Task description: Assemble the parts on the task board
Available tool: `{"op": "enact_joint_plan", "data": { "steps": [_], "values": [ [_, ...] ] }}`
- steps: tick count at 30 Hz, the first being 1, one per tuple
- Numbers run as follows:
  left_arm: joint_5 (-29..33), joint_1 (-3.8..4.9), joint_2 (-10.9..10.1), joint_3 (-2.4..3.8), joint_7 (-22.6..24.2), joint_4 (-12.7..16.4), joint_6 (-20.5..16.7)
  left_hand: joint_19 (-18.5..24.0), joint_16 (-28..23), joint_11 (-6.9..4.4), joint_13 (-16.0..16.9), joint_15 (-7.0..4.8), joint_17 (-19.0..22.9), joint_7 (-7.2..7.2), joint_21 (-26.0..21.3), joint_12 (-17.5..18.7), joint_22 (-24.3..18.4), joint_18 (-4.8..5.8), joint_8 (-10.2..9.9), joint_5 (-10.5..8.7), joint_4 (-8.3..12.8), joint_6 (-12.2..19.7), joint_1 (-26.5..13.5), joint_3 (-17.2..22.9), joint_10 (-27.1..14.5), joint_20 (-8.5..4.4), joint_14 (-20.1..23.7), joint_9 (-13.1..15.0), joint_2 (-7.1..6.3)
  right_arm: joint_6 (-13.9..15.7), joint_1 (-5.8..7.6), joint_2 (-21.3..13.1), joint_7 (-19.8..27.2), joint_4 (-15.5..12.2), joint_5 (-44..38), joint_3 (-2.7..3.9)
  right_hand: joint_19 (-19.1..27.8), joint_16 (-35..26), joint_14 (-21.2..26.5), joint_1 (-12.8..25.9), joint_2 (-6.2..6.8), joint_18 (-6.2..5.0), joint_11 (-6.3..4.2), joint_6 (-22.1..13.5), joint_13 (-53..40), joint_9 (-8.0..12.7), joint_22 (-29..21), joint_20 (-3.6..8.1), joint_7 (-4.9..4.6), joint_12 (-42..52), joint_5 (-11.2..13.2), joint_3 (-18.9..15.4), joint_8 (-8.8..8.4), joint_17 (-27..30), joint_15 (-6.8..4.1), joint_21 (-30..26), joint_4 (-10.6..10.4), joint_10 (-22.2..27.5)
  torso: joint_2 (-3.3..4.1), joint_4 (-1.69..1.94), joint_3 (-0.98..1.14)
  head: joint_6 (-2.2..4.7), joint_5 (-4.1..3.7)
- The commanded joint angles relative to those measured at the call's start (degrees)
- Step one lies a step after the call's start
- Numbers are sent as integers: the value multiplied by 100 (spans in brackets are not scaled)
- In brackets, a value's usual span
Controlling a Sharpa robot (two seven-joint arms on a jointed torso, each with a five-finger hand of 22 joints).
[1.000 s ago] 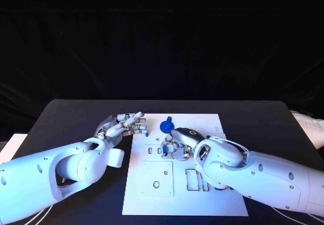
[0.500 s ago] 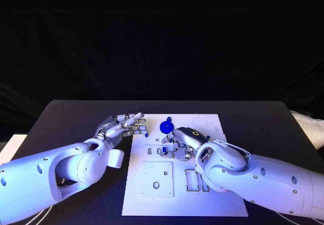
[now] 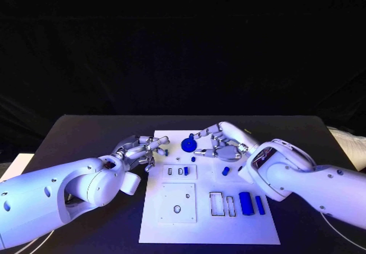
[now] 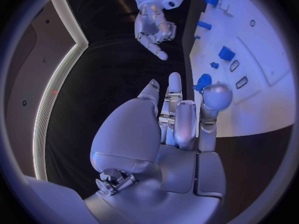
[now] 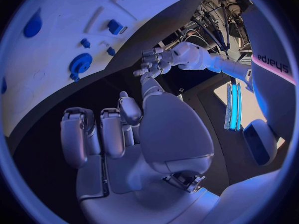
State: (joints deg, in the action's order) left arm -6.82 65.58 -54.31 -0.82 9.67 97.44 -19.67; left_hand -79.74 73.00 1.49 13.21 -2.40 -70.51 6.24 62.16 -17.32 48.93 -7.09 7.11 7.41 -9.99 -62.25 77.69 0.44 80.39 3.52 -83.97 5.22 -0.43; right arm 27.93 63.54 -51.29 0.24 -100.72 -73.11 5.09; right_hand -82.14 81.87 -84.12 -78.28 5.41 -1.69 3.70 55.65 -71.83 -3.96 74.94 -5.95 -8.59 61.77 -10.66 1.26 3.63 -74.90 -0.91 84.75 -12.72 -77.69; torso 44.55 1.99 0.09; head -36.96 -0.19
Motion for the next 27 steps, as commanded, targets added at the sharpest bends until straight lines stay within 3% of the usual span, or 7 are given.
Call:
{"op": "enact_joint_plan", "data": {
  "steps": [1,3,5,6,9,18,27],
  "values": [
    [-1818,160,109,12,-2121,-81,903,-81,1043,-93,922,-85,-1170,-127,813,-1019,977,183,187,-6,-168,-122,-190,-107,-7,-63,-492,143,11,58,91,-191,616,66,1378,4,27,-28,-258,-77,-20,-90,-13,-30,4,-8,487,10,-1,-5,-85,-43,25,-26,32,-26,17,19,-100,-16,25,-62,26],
    [-2500,266,197,12,-2761,-141,1217,-158,1432,-117,2274,-94,-1625,-150,1167,-2352,1458,246,362,-51,-351,-225,-404,-230,47,-76,-548,264,9,62,146,-315,607,112,1540,7,24,-28,-259,-86,-28,-90,-15,-24,1,-9,489,11,1,3,-97,-48,27,-28,31,-26,19,13,-132,-30,37,-90,40],
    [-3180,389,320,13,-3330,-213,1509,-206,1697,-254,3543,-96,-1946,-146,1553,-3631,1959,303,695,-117,-576,-206,-546,-449,-154,-104,-602,529,-34,77,186,-419,596,141,1645,9,19,-27,-262,-99,-40,-89,-18,-15,2,-11,493,13,4,7,-113,-55,31,-34,29,-24,21,8,-151,-48,53,-113,78],
    [-3401,436,373,12,-3504,-242,1596,-247,1700,-176,3924,-119,-1949,-187,1666,-3981,2137,326,791,-95,-621,-202,-539,-436,-162,-114,-603,609,72,81,195,-450,592,146,1673,9,18,-28,-263,-107,-48,-89,-20,-10,5,-12,493,14,5,5,-122,-59,33,-34,27,-25,23,7,-161,-49,60,-123,91],
    [-4038,573,558,12,-4025,-334,1841,-346,1700,-216,4737,-151,-1949,-258,1926,-4763,2535,388,1180,-109,-638,-113,-629,-599,-157,-128,-603,972,134,93,216,-518,566,160,1736,10,20,-33,-262,-112,-53,-90,-21,-6,9,-13,489,15,7,1,-130,-62,35,-27,26,-27,24,8,-186,-53,82,-146,107],
    [-4963,809,1145,11,-4909,-638,2138,-474,1700,-266,5358,-223,-1949,-355,2201,-5327,2999,468,2120,-118,-658,347,-863,-1000,-146,-150,-603,2029,334,17,234,-574,326,157,1662,7,35,-69,-259,-188,-100,-96,-32,23,55,-17,460,27,15,-47,-286,-107,41,11,15,-50,44,24,-208,-58,106,-177,128],
    [-5220,862,1597,10,-5178,-965,2420,-538,1700,-294,5493,-225,-1949,-373,2283,-5439,3157,495,2369,-188,-671,496,-1014,-1196,-101,-171,-603,2380,426,-11,235,-559,153,164,1555,2,40,-87,-256,-204,-106,-98,-37,40,76,-19,450,31,20,-70,-353,-135,45,30,11,-58,45,32,-196,-59,100,-192,126]
  ]
}}
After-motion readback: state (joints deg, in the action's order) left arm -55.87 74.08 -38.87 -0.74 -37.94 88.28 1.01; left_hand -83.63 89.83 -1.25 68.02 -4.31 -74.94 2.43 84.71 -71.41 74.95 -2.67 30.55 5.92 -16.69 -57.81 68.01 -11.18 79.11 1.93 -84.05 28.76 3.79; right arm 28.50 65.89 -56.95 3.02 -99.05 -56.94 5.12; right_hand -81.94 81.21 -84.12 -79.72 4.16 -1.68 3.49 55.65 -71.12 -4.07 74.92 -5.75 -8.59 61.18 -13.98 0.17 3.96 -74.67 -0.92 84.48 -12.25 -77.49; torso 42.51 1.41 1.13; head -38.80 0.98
